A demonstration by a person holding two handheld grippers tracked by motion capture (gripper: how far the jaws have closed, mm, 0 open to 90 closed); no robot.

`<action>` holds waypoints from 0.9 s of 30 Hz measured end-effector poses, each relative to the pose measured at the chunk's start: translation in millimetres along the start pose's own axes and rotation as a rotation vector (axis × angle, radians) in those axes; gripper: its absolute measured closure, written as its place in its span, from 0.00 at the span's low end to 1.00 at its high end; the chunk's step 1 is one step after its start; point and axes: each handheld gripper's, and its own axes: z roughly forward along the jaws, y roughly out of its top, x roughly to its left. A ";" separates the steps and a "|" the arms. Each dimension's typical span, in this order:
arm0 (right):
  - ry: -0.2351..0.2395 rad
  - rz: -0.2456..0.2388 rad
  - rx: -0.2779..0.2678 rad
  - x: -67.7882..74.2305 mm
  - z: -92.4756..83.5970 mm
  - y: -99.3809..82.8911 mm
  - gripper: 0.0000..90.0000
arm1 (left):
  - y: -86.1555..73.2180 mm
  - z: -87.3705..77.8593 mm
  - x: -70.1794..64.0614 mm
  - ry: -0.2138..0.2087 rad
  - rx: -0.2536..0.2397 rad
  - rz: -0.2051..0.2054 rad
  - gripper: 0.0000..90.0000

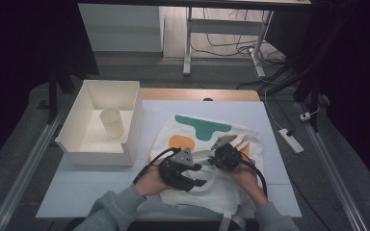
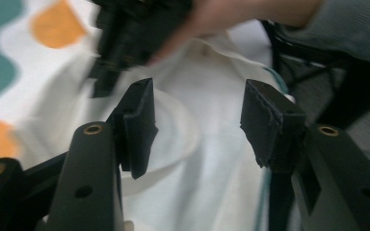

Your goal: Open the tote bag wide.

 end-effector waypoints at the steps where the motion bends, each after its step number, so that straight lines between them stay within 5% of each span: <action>1: 0.000 0.000 -0.001 -0.1 0.0 -0.1 0.97 | -0.5 2.6 -2.1 -0.004 0.013 0.008 0.51; 12: 0.005 0.016 -0.015 -1.1 -0.1 -1.9 0.97 | -3.7 30.7 -28.6 -0.103 0.145 0.095 0.46; 19: 0.007 0.016 -0.020 -1.4 -0.3 -2.5 0.97 | -7.5 47.4 -38.9 -0.091 0.221 0.141 0.42; 27: 0.014 0.022 -0.023 -2.2 -0.5 -2.9 0.97 | -12.6 58.7 -38.5 -0.081 0.273 0.148 0.42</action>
